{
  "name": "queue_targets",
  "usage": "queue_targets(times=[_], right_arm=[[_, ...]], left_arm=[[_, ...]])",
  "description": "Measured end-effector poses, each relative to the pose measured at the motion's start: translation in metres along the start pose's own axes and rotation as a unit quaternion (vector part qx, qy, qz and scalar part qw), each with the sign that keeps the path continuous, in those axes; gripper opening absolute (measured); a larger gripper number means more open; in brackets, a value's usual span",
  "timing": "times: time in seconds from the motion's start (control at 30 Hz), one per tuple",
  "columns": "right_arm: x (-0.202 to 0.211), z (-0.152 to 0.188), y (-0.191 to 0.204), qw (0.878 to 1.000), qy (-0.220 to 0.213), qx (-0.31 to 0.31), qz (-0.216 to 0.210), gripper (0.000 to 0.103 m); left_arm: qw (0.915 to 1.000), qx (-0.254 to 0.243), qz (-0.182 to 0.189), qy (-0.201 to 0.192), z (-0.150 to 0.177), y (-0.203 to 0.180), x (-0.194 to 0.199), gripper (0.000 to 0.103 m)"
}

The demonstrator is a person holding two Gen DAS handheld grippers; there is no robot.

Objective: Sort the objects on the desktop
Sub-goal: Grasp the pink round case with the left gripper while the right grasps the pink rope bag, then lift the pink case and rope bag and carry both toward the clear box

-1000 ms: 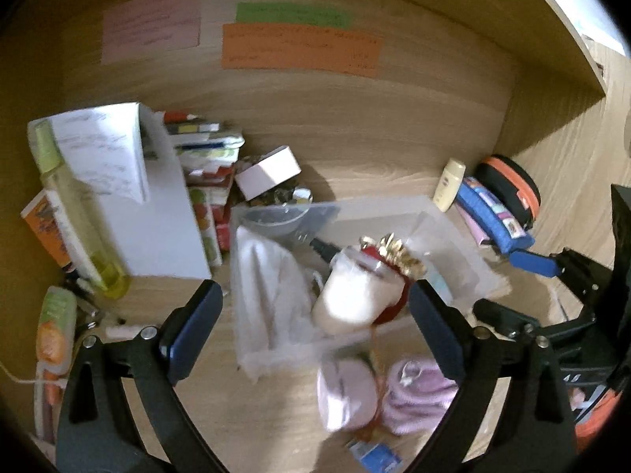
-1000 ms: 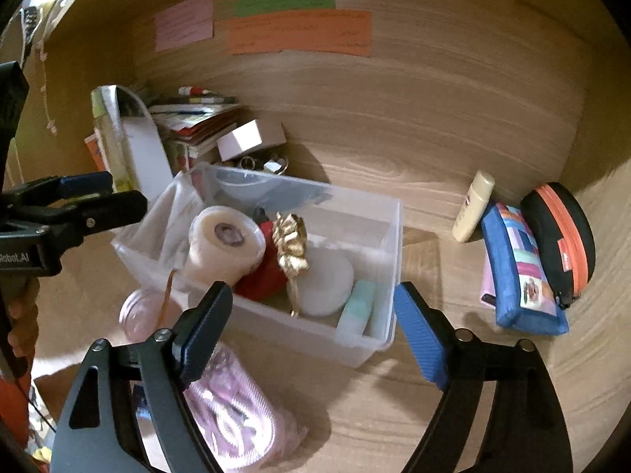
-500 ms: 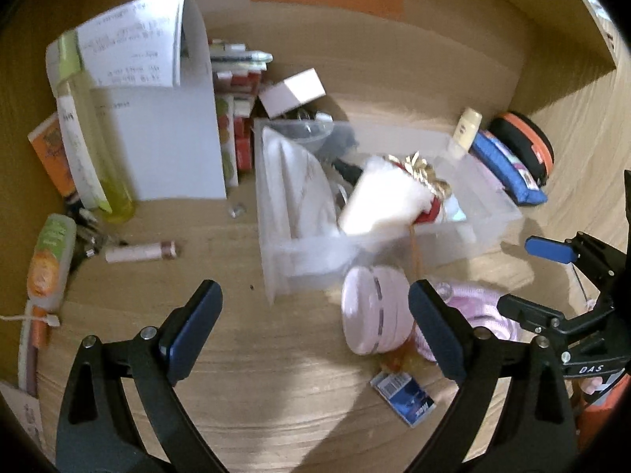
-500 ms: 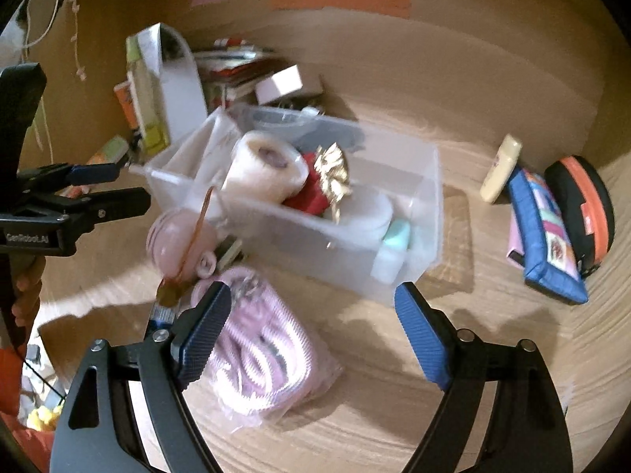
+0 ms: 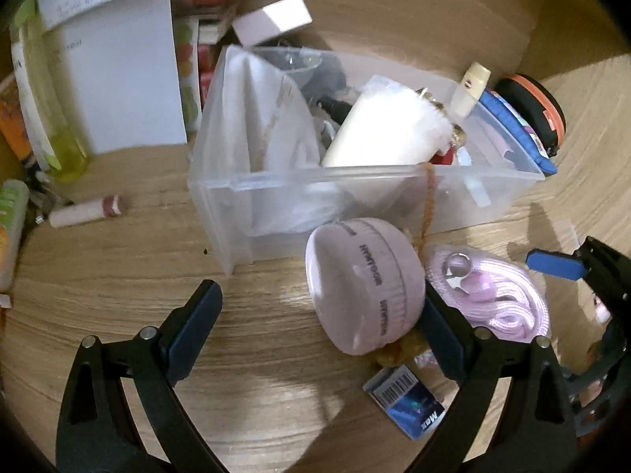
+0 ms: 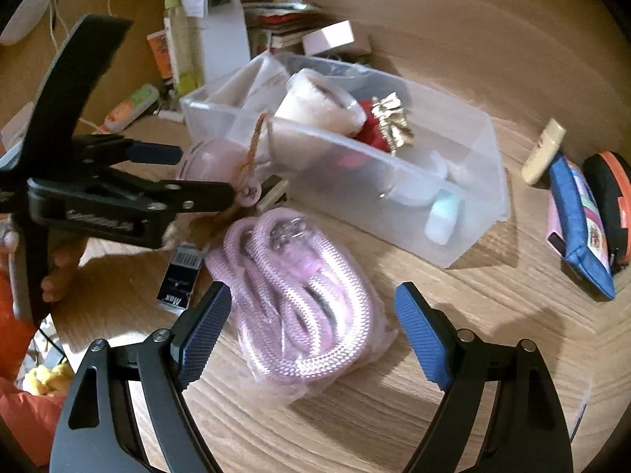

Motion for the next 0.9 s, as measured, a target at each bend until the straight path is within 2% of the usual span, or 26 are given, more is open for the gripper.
queue_targets(times=[0.2, 0.3, 0.4, 0.47, 0.63, 0.9], right_arm=[[-0.018, 0.001, 0.006, 0.999, 0.027, 0.008, -0.024, 0.086], [-0.027, -0.001, 0.009, 0.999, 0.035, 0.016, -0.024, 0.088], [-0.033, 0.0, 0.01, 0.999, 0.039, 0.017, -0.021, 0.088], [-0.037, 0.003, 0.01, 0.999, 0.043, 0.017, -0.022, 0.085], [-0.031, 0.005, 0.007, 0.999, 0.036, 0.011, -0.029, 0.073], [-0.015, 0.013, 0.002, 0.999, 0.021, 0.002, -0.024, 0.065]], left_arm=[[0.9998, 0.011, 0.014, 0.0, -0.005, -0.002, -0.007, 0.097], [0.9994, 0.017, 0.029, 0.004, -0.007, -0.005, -0.011, 0.097], [0.9996, 0.007, 0.027, -0.002, -0.01, -0.008, -0.01, 0.095], [0.9995, 0.0, 0.03, -0.008, -0.01, -0.009, -0.008, 0.088], [0.9979, -0.003, 0.064, -0.012, -0.007, -0.014, -0.001, 0.06], [0.9986, 0.003, 0.048, -0.023, 0.006, -0.003, 0.015, 0.06]])
Point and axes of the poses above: each gripper's, at about its wrist camera, not at the fingertips, and x roughly against the way its jaws point, y to its left, z to its underside, the point moved 9 cm from there along -x, roughly the way its jaws point, and after that the axes turned 1 degree about -z, right-handed, at the moved point
